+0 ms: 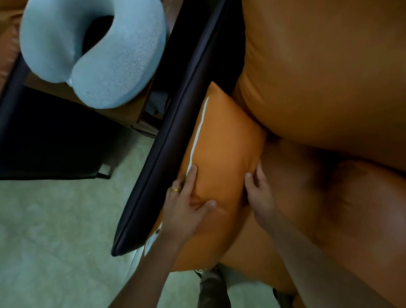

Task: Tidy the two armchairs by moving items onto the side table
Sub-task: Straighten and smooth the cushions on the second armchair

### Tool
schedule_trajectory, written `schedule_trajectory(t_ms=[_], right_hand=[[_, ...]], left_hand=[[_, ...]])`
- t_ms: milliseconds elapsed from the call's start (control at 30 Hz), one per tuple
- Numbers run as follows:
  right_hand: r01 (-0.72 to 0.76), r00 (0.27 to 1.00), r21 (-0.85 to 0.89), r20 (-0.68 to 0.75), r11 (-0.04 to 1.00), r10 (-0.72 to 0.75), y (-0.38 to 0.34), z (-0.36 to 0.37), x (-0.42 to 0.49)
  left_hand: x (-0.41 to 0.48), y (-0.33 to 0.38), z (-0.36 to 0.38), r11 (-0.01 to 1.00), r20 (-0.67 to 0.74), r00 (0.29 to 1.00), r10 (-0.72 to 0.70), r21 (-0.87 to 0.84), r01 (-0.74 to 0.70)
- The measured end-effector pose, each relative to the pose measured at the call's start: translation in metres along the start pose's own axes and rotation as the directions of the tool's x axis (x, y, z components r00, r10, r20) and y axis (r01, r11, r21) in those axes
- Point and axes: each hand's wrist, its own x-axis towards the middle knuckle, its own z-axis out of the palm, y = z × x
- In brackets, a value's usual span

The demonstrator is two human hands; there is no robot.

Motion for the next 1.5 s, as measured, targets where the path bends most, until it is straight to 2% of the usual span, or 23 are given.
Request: schedule_trajectory(t_ms=[100, 233, 333, 433, 533, 767, 867, 900, 967, 1000, 1033, 1100, 1167, 1233, 1267, 1333, 1433, 1500], right_hand=[[0.092, 0.996, -0.221, 0.036, 0.971, -0.086, -0.013, -0.01, -0.005], [0.343, 0.937, -0.444, 0.22, 0.828, -0.271, -0.045, 0.0, -0.013], [0.435, 0.894, -0.559, 0.364, 0.706, -0.263, -0.063, 0.015, -0.009], [0.453, 0.886, -0.679, 0.416, 0.578, -0.206, -0.062, 0.023, -0.009], [0.465, 0.883, -0.723, 0.418, 0.51, -0.212, -0.051, 0.02, -0.005], [0.481, 0.872, -0.713, 0.448, 0.51, -0.196, -0.043, 0.02, 0.035], [0.471, 0.875, -0.728, 0.457, 0.499, -0.16, -0.048, 0.017, 0.035], [0.465, 0.88, -0.757, 0.451, 0.459, -0.148, -0.051, 0.015, 0.032], [0.487, 0.874, -0.821, 0.457, 0.299, -0.167, -0.059, 0.016, 0.025], [0.523, 0.849, -0.83, 0.485, 0.195, -0.211, -0.062, 0.016, 0.022], [0.585, 0.794, -0.806, 0.547, 0.087, -0.266, -0.066, 0.019, 0.019], [0.746, 0.606, -0.658, 0.735, -0.103, -0.303, -0.069, 0.027, 0.015], [0.855, 0.4, -0.444, 0.894, -0.27, -0.201, -0.065, 0.034, 0.018], [0.871, 0.28, -0.294, 0.955, -0.393, -0.095, -0.058, 0.037, 0.026], [0.863, 0.256, -0.265, 0.963, -0.43, -0.081, -0.056, 0.037, 0.033], [0.834, 0.262, -0.277, 0.96, -0.477, -0.1, -0.057, 0.034, 0.05], [0.824, 0.31, -0.329, 0.943, -0.461, -0.118, -0.066, 0.034, 0.072], [0.809, 0.38, -0.409, 0.912, -0.423, -0.155, -0.072, 0.033, 0.079]], left_hand=[[-0.002, -0.005, 0.008, 1.0, -0.055, 0.998, 0.01, 0.002, -0.01], [-0.02, -0.013, 0.013, 1.0, -0.116, 0.993, -0.008, 0.025, 0.011], [-0.05, -0.024, 0.029, 0.988, -0.174, 0.981, -0.082, 0.117, 0.103], [-0.082, -0.03, 0.052, 0.953, -0.236, 0.965, -0.112, 0.249, 0.172], [-0.085, -0.025, 0.064, 0.925, -0.274, 0.95, -0.15, 0.301, 0.233], [-0.051, -0.019, 0.07, 0.909, -0.352, 0.928, -0.123, 0.336, 0.248], [-0.052, -0.022, 0.067, 0.909, -0.321, 0.939, -0.122, 0.343, 0.235], [-0.054, -0.024, 0.066, 0.913, -0.297, 0.946, -0.126, 0.339, 0.228], [-0.064, -0.03, 0.063, 0.928, -0.287, 0.95, -0.123, 0.305, 0.212], [-0.069, -0.032, 0.062, 0.94, -0.31, 0.945, -0.106, 0.279, 0.197], [-0.075, -0.034, 0.061, 0.95, -0.345, 0.934, -0.091, 0.251, 0.185], [-0.08, -0.033, 0.062, 0.961, -0.389, 0.919, -0.059, 0.227, 0.158], [-0.075, -0.03, 0.068, 0.956, -0.391, 0.92, -0.025, 0.26, 0.136], [-0.068, -0.03, 0.074, 0.942, -0.402, 0.915, -0.016, 0.302, 0.15], [-0.064, -0.033, 0.076, 0.94, -0.414, 0.91, -0.008, 0.307, 0.148], [-0.056, -0.042, 0.079, 0.94, -0.421, 0.907, 0.019, 0.316, 0.126], [-0.049, -0.058, 0.074, 0.927, -0.386, 0.921, 0.053, 0.362, 0.098], [-0.048, -0.062, 0.067, 0.92, -0.365, 0.928, 0.076, 0.386, 0.076]])
